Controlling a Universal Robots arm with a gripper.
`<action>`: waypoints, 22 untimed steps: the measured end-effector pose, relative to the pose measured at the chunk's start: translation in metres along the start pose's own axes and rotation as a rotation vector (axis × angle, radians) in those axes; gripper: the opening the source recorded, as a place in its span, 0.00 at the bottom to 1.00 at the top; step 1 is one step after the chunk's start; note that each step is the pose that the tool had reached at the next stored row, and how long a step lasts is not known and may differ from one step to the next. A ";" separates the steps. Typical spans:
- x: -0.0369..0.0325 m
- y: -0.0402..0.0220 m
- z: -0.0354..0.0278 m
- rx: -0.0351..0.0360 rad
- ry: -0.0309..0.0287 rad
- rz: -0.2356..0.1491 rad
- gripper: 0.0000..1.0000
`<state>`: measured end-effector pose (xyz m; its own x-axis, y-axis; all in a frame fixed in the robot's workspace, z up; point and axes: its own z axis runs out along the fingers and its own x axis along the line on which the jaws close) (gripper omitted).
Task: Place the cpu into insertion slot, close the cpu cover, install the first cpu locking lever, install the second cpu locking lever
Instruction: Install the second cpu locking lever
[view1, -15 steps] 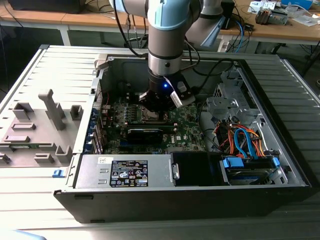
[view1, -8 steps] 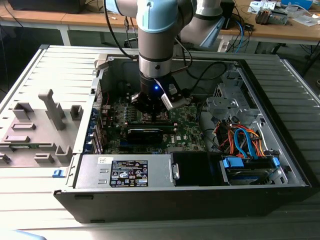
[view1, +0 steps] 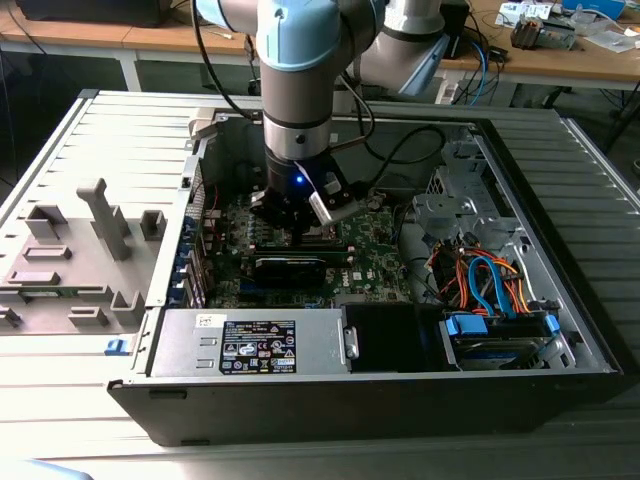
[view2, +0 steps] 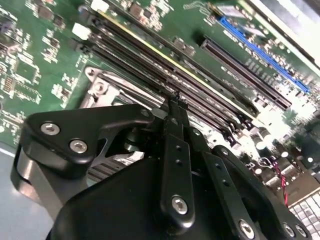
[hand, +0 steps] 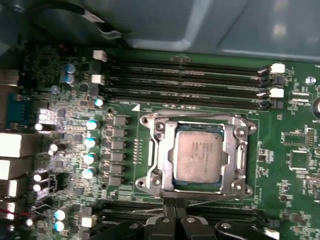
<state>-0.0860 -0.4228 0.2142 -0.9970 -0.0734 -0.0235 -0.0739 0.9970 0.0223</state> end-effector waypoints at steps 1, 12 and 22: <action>0.0027 -0.0007 0.0000 -0.0104 -0.0011 0.000 0.11; 0.0163 -0.0097 -0.0005 -0.0288 -0.0036 -0.016 0.11; 0.0261 -0.0102 0.0017 -0.0871 -0.0064 -0.098 0.11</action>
<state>-0.1112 -0.4349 0.2117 -0.9849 -0.1695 -0.0362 -0.1724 0.9793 0.1063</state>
